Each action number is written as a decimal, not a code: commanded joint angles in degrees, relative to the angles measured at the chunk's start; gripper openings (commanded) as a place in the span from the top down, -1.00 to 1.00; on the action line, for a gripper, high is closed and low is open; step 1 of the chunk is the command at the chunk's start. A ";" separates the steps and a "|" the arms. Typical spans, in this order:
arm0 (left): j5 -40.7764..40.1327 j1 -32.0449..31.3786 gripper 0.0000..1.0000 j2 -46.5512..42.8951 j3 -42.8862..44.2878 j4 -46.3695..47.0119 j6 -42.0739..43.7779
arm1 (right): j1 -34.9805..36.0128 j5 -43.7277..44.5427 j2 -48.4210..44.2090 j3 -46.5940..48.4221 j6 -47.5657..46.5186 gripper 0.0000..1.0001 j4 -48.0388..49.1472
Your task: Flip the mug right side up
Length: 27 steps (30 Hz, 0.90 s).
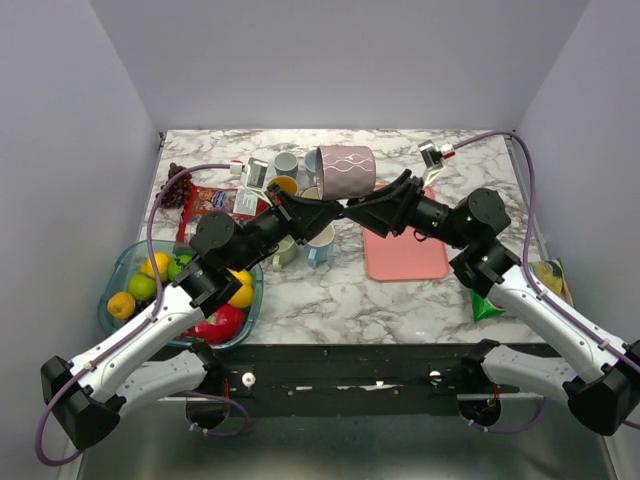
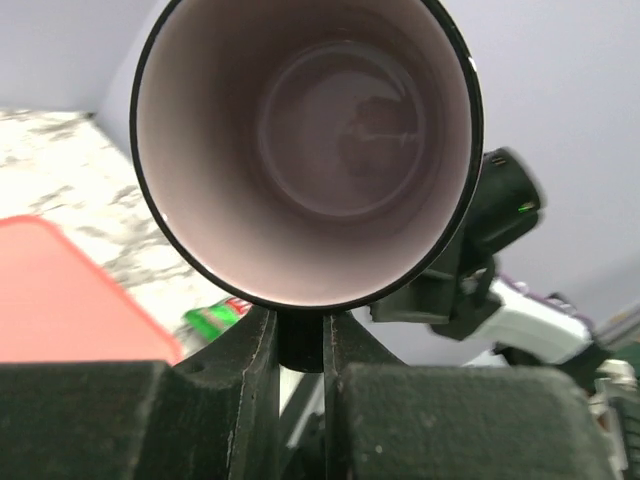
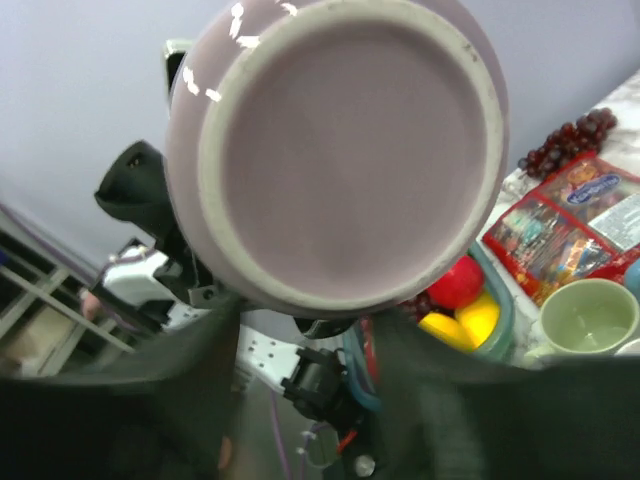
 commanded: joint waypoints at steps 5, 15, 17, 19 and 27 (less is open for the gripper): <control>-10.16 0.16 1.00 -5.88 1.81 -18.31 9.72 | 0.58 16.25 -4.92 -4.53 -4.94 -0.75 -15.53; -20.44 0.07 1.00 -9.13 1.99 -49.78 16.94 | 0.49 33.29 -8.26 -6.74 -10.04 -1.00 -34.88; -21.49 0.07 1.00 -9.83 1.29 -55.14 16.06 | 0.58 35.68 -7.91 -5.69 -11.18 -1.00 -37.16; -21.85 0.07 1.00 -10.10 0.32 -59.70 15.01 | 0.49 37.51 -7.04 -4.72 -12.23 -1.00 -38.40; -23.52 0.07 1.00 -9.84 -4.86 -65.62 9.65 | 0.49 39.37 -4.05 -1.81 -14.09 -1.00 -41.39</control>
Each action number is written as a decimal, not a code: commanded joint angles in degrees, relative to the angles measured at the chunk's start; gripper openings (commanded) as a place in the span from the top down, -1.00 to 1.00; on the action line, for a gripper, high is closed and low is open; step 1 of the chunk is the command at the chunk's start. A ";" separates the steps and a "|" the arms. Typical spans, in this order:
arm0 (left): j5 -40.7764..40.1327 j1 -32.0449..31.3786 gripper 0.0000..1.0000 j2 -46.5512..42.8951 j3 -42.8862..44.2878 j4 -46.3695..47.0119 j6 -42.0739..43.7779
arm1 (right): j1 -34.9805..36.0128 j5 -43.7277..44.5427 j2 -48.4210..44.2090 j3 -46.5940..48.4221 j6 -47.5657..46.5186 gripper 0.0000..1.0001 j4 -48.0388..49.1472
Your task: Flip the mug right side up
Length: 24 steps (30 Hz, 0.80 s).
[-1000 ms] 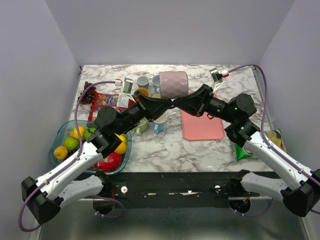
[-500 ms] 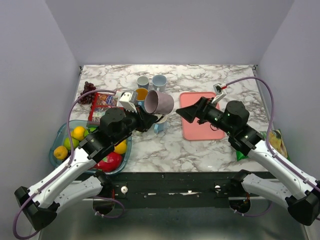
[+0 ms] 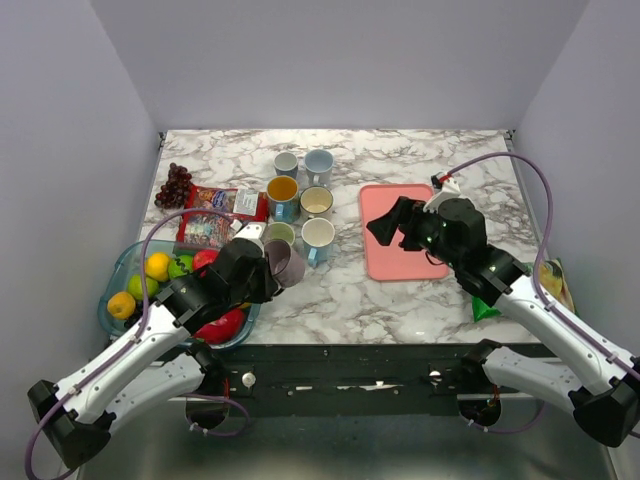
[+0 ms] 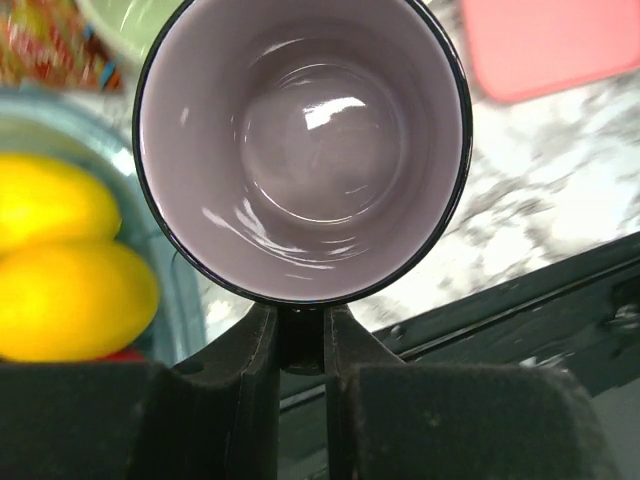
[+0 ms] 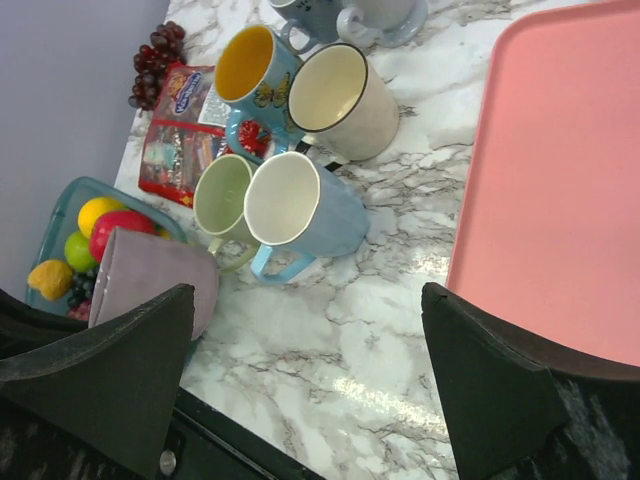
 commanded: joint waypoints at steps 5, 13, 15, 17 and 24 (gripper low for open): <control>-3.02 -0.52 1.00 2.30 -2.97 -1.34 -6.15 | 0.27 3.73 1.66 1.27 -1.54 -1.00 -3.67; -5.48 -3.16 1.00 5.12 -6.14 2.61 -10.28 | 0.01 4.69 1.49 -0.14 -1.45 -1.00 -4.20; -7.40 -4.82 1.00 5.56 -6.75 3.23 -10.72 | -0.17 4.87 1.40 -0.58 -1.45 -1.00 -4.29; -8.81 -6.23 1.00 6.52 -7.46 4.46 -10.90 | -0.34 4.78 1.58 -0.75 -1.36 -1.00 -4.29; -17.34 -11.25 1.00 11.97 -7.55 4.03 -14.94 | -0.69 4.60 1.84 -1.37 -1.19 -1.00 -4.38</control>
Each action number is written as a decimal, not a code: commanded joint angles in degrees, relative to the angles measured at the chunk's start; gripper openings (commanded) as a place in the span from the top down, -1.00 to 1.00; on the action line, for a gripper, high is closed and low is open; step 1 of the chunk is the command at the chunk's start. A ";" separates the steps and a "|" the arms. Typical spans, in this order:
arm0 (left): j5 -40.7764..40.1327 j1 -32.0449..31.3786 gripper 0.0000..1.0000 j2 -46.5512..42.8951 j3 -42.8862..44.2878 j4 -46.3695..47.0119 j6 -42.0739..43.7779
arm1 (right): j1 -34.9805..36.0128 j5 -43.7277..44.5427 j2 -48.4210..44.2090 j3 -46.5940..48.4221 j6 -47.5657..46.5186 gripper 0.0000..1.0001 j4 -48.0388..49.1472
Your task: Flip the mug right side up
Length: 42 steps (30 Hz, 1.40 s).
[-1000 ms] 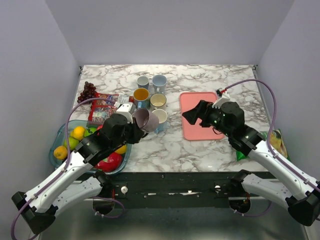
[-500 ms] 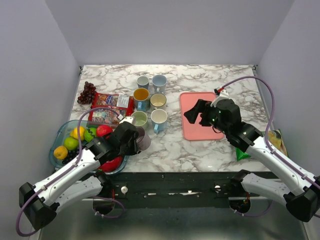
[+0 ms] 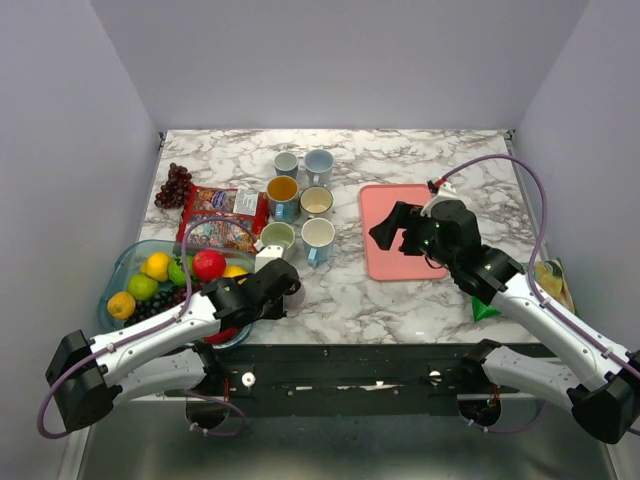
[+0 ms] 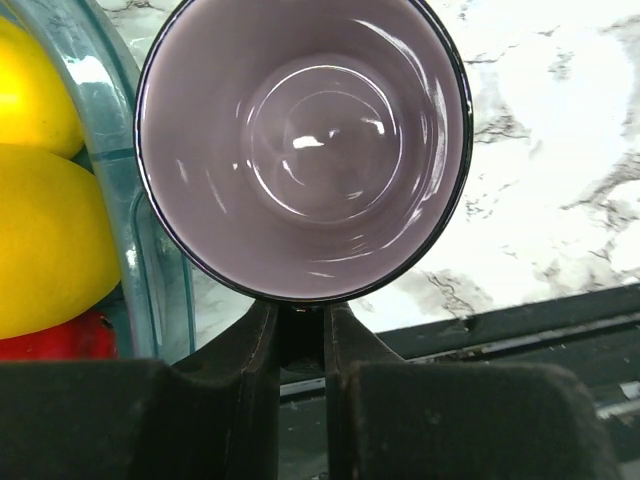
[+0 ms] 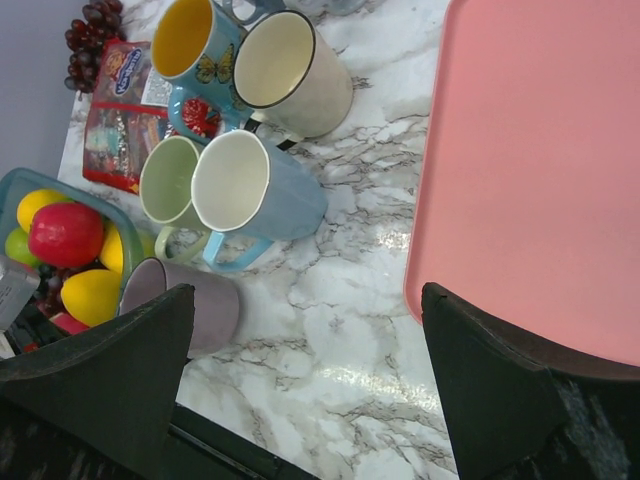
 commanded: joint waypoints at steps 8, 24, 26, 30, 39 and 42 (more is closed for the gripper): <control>-9.11 -5.69 0.48 5.02 0.98 4.53 -4.39 | -1.11 1.92 0.20 -1.72 -0.14 -1.00 -1.32; -9.28 -7.98 -0.97 -12.98 6.59 -1.09 -1.23 | -1.82 3.15 -2.52 0.30 -0.48 -1.00 -5.80; -11.12 -7.89 -0.98 -17.29 8.00 -1.00 1.39 | -1.73 4.37 -3.84 1.08 -0.75 -1.00 -7.02; -17.69 -7.89 -0.98 -20.99 15.10 -2.75 8.60 | -1.90 7.62 -6.30 2.84 -1.80 -1.00 -9.05; -29.49 -7.89 -0.98 -18.62 26.46 -6.28 20.92 | -1.90 13.43 -10.08 10.48 -7.34 -1.00 -13.09; -29.76 -7.89 -0.98 -18.71 26.73 -4.00 22.33 | -1.90 13.87 -11.04 12.60 -8.31 -1.00 -13.45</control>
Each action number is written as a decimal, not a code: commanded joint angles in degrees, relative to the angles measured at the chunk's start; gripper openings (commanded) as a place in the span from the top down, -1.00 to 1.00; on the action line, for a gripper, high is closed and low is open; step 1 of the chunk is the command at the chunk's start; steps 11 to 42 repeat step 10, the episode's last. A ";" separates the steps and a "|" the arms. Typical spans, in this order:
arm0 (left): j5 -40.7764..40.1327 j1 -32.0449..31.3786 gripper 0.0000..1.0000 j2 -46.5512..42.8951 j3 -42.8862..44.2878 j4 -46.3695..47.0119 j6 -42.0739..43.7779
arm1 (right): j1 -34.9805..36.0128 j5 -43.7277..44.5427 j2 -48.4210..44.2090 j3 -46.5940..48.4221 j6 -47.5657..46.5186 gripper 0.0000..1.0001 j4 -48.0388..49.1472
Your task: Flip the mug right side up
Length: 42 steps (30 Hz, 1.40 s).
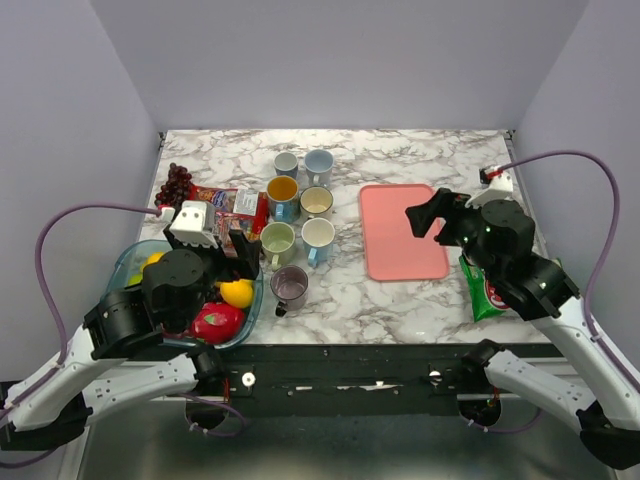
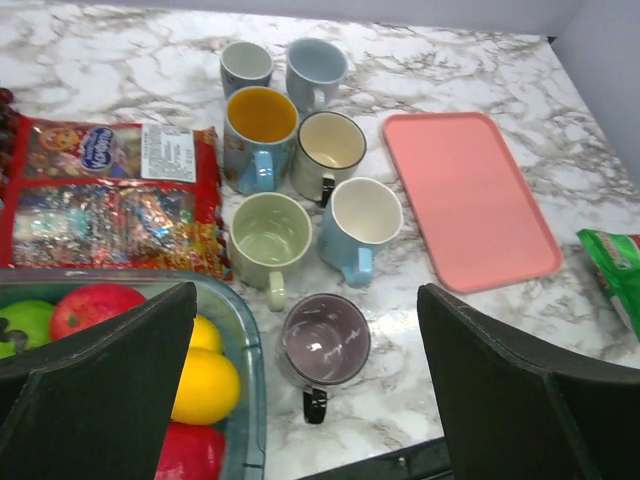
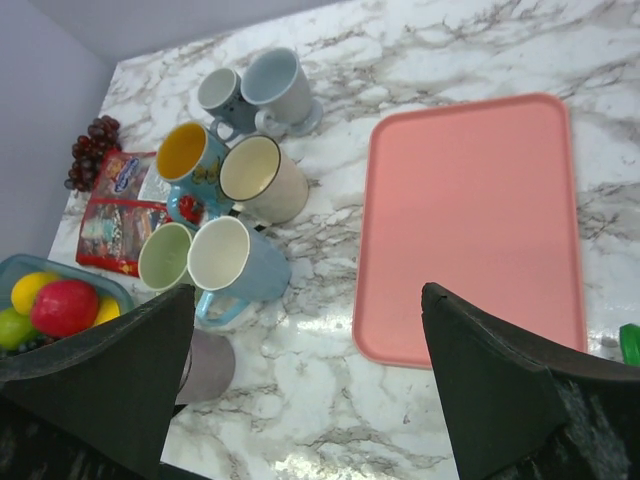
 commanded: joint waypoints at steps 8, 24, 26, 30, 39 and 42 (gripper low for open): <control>-3.33 -0.22 -0.98 1.03 1.75 2.62 5.00 | -0.42 3.34 -2.27 5.24 -3.83 -1.00 -2.91; -4.03 -0.22 -0.98 1.03 2.28 2.53 4.64 | -0.42 2.90 -2.00 6.04 -3.66 -1.00 -3.35; -4.03 -0.22 -0.98 1.03 2.28 2.53 4.64 | -0.42 2.90 -2.00 6.04 -3.66 -1.00 -3.35; -4.03 -0.22 -0.98 1.03 2.28 2.53 4.64 | -0.42 2.90 -2.00 6.04 -3.66 -1.00 -3.35; -4.03 -0.22 -0.98 1.03 2.28 2.53 4.64 | -0.42 2.90 -2.00 6.04 -3.66 -1.00 -3.35; -4.03 -0.22 -0.98 1.03 2.28 2.53 4.64 | -0.42 2.90 -2.00 6.04 -3.66 -1.00 -3.35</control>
